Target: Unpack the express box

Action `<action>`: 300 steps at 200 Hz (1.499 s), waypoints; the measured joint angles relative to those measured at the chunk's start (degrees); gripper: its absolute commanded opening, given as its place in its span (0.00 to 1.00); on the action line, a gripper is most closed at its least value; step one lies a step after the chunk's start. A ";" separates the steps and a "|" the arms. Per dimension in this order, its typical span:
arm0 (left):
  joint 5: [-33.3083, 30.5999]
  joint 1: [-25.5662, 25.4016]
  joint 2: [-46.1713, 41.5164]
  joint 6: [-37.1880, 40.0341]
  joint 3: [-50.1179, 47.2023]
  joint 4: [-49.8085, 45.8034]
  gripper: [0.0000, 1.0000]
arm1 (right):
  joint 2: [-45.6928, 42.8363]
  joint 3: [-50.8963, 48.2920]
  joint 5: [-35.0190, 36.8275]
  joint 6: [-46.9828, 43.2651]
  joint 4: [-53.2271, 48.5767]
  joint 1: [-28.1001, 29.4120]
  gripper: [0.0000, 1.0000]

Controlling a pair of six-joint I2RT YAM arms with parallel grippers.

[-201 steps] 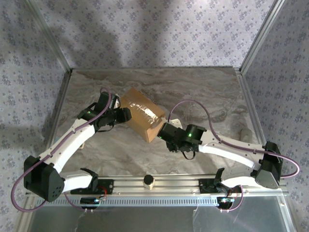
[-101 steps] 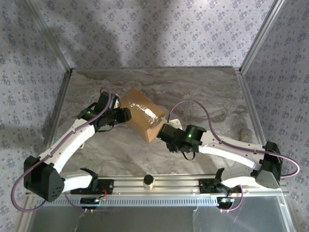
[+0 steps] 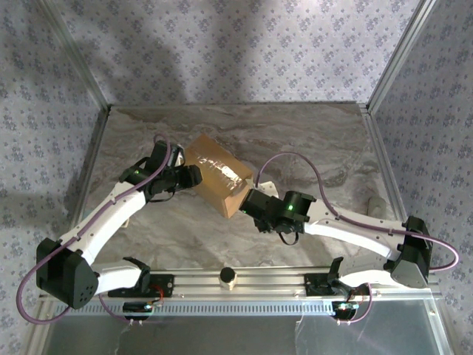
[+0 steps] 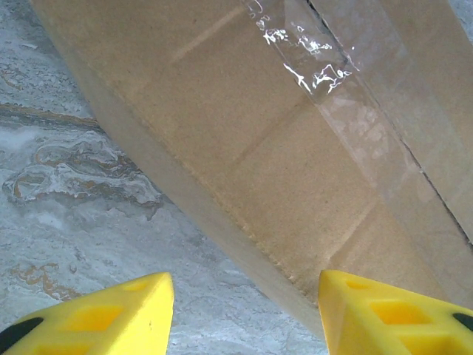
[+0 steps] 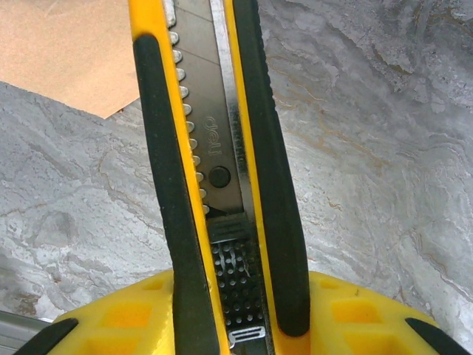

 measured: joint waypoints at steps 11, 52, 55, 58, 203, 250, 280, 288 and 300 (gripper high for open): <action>0.00 0.00 0.00 0.00 0.00 0.00 0.55 | 0.17 0.02 0.00 0.00 0.02 0.00 0.00; 0.00 0.00 0.00 0.00 0.00 0.00 0.55 | 0.72 0.13 0.00 0.00 0.02 0.00 0.00; 0.00 0.00 0.00 0.00 0.00 0.00 0.55 | 0.74 0.15 0.00 0.00 0.00 0.00 0.00; 0.00 0.00 0.00 0.00 0.00 0.00 0.54 | 0.76 0.17 0.00 0.00 0.00 0.00 0.00; -0.09 0.00 0.00 0.13 0.74 -0.98 0.55 | 2.01 2.03 0.07 -0.02 -1.14 0.00 0.00; -1.84 0.31 0.00 1.68 5.05 -3.89 0.55 | 2.38 2.69 0.22 -0.02 -1.90 0.00 0.00; -2.40 3.17 1.51 3.61 8.26 -6.88 0.55 | 2.49 2.69 0.44 -0.02 -1.95 0.00 0.00; -2.67 4.33 2.56 4.20 9.62 -7.56 0.55 | 2.60 2.69 0.44 -0.02 -1.99 0.00 0.00; -2.86 5.92 4.04 4.94 11.26 -7.87 0.55 | 2.75 2.69 0.46 -0.02 -2.12 0.00 0.00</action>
